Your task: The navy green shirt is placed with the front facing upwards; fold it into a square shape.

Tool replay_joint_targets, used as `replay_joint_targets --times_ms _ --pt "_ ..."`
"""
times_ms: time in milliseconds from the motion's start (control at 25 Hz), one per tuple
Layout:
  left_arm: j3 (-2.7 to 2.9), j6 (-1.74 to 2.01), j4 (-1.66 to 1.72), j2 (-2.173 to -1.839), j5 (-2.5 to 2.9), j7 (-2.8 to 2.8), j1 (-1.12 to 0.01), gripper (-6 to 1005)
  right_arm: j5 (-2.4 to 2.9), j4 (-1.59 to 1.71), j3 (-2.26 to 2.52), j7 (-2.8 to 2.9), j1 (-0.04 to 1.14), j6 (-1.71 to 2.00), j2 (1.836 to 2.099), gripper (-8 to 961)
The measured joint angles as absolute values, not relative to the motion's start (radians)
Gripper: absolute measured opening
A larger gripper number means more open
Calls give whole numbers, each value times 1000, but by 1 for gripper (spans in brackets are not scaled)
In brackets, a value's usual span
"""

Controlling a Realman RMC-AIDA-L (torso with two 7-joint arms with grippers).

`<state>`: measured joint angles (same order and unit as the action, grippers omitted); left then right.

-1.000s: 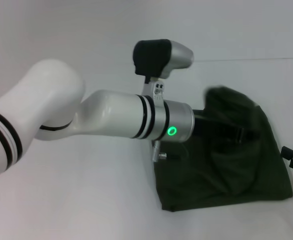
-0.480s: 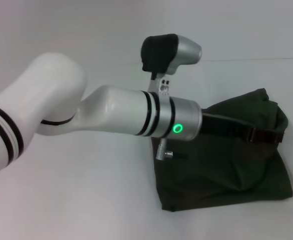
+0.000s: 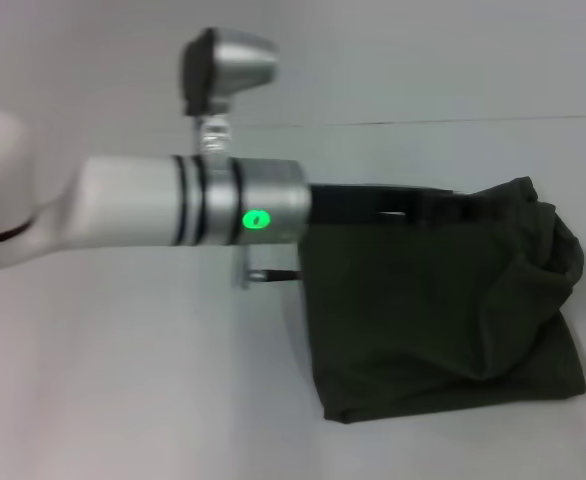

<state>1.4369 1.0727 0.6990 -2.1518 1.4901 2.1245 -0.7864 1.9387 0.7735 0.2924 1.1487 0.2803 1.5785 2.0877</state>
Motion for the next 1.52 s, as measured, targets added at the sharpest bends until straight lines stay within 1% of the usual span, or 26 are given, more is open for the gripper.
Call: replay_joint_targets --times_ms 240,320,600,800,1200,1360,1520 --pt "1283 1126 700 -2152 1585 2122 -726 738 1939 766 365 1197 399 1525 2092 717" --pt "1270 1133 702 -2154 1594 2121 -716 738 1939 752 439 1232 458 1427 2093 717" --pt "1262 1139 700 -2156 1600 2120 -705 737 1946 709 612 1269 506 1229 2092 717" --pt "1260 1140 701 -2158 1601 2120 -700 737 1964 694 698 1274 460 1212 2090 718" --pt "1258 1138 700 -2161 1602 2120 -699 735 1982 713 593 1215 292 1258 2084 717" --pt "1258 1138 699 -2162 1601 2120 -700 735 1984 703 544 1192 261 1247 2085 716" --pt "1258 1137 698 -2163 1599 2120 -700 734 1981 700 517 1185 264 1242 2091 712"
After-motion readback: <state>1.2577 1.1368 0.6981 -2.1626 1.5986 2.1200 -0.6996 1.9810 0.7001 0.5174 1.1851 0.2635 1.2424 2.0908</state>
